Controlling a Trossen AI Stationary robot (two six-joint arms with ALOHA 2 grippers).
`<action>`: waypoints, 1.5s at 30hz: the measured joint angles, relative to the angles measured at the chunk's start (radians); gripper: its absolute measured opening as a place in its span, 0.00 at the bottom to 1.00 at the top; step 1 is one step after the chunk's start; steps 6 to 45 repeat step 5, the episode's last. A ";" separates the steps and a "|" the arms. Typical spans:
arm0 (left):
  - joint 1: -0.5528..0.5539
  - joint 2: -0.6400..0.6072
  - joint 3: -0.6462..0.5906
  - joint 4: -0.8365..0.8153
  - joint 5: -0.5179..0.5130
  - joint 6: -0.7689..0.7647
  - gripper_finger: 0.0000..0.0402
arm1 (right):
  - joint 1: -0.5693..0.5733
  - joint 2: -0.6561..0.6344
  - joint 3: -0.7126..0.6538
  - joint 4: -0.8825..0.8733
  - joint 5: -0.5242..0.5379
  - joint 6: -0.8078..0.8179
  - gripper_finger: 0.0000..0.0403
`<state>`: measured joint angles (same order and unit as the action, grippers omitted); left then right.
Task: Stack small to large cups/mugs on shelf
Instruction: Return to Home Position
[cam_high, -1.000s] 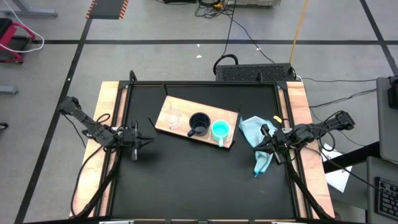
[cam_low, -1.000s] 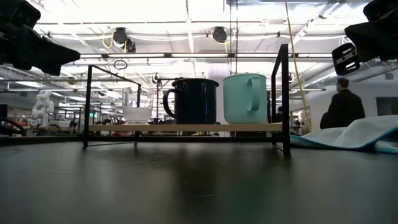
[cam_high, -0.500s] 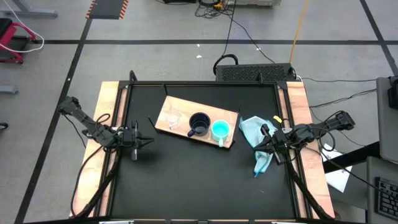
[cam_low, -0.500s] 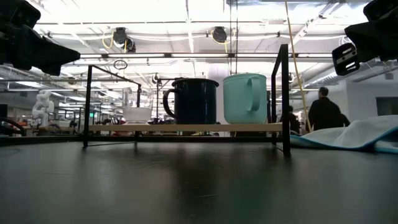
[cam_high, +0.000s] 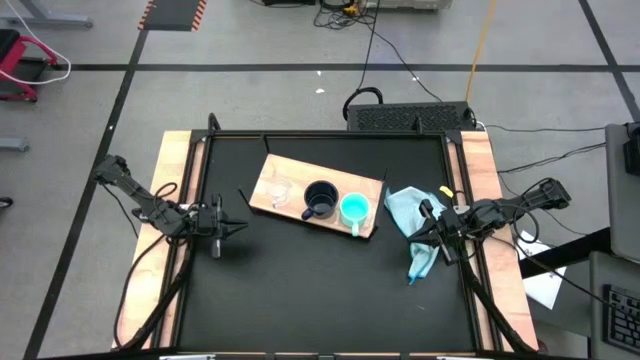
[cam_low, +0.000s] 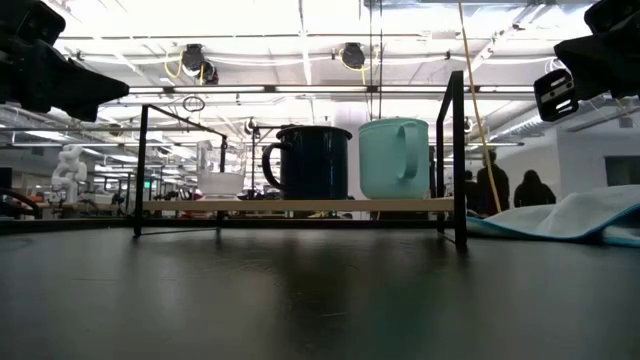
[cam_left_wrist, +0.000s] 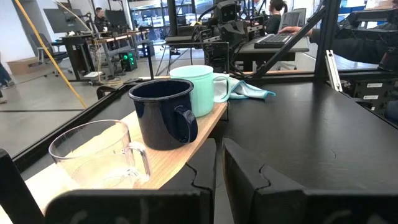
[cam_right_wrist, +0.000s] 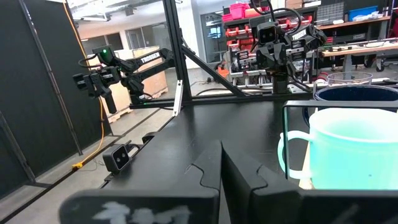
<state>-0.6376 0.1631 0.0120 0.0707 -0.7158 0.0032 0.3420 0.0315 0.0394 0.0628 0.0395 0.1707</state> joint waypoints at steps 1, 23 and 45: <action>0.000 0.000 0.000 0.000 0.000 0.000 0.08 | 0.000 0.000 0.000 0.000 0.000 0.000 0.00; 0.000 0.000 0.000 0.000 0.000 0.000 0.08 | 0.000 0.000 0.000 0.000 0.000 0.000 0.00; 0.000 0.000 0.000 0.000 0.000 0.000 0.08 | 0.000 0.000 0.000 0.000 0.000 0.000 0.00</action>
